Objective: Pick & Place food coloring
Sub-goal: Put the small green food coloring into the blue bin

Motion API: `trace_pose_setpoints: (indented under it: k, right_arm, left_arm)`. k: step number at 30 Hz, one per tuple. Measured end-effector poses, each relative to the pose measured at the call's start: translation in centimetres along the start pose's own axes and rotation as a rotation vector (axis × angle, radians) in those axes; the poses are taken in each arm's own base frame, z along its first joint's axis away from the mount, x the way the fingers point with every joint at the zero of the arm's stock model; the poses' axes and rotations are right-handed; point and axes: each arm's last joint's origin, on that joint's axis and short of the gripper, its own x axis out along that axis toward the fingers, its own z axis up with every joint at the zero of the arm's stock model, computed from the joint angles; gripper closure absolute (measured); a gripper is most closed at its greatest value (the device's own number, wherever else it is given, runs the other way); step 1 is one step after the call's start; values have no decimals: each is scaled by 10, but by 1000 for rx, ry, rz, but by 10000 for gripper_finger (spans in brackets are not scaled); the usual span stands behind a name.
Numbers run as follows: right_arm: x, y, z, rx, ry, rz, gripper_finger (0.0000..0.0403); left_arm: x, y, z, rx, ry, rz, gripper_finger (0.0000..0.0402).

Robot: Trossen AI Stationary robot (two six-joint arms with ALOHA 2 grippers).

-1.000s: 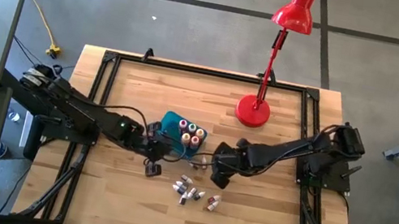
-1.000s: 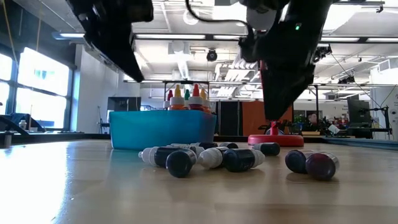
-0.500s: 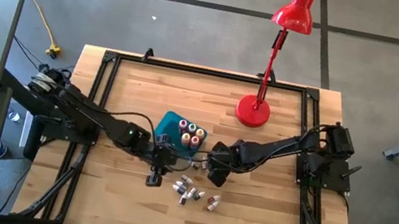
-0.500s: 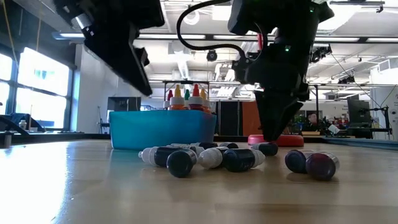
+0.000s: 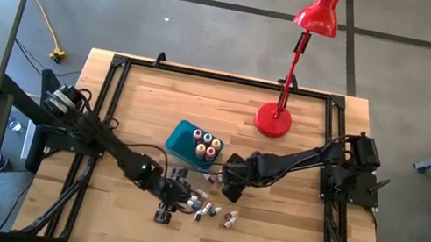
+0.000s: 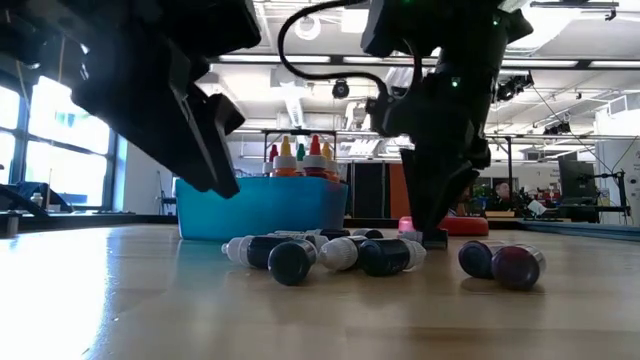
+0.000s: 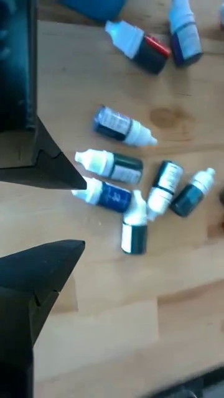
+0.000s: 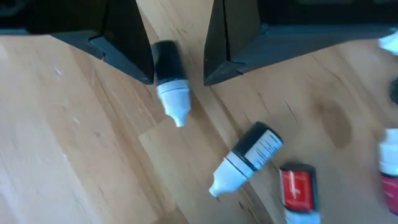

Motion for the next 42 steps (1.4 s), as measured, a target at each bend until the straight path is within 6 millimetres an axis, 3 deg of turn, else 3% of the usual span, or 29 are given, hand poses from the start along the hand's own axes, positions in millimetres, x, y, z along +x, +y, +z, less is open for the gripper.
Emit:
trace_pose_setpoints:
  k: [5, 12, 18, 22, 24, 29, 32, 35, 42]
  right_arm:
    - [16, 1, -3, -48, 43, -24, 269]
    - [22, 3, -4, -82, 37, -34, 274]
    - [18, 5, -4, -101, 36, -2, 332]
    - [8, 7, -4, -90, 39, 53, 341]
    - [-8, 12, 1, -88, 8, 97, 341]
    - [-48, 26, 22, -119, -218, 130, 335]
    - [-62, 35, 37, -154, -396, 130, 328]
    - [-58, 37, 46, -187, -458, 143, 330]
    - [-49, 34, 57, -216, -510, 109, 325]
  left_arm:
    - [0, 1, 1, -9, -9, 25, 263]
    - [0, 1, 1, -14, -16, 29, 263]
    - [-1, 1, 2, -18, -10, 24, 263]
    - [-9, -2, 13, -17, -12, 21, 263]
    - [-17, -3, 20, -14, 14, 30, 263]
    - [-43, -4, 37, -3, 124, 139, 263]
    - [-57, -6, 44, 22, 183, 228, 263]
    - [-66, -9, 55, 24, 155, 254, 263]
    - [-71, -15, 61, 27, 126, 249, 263]
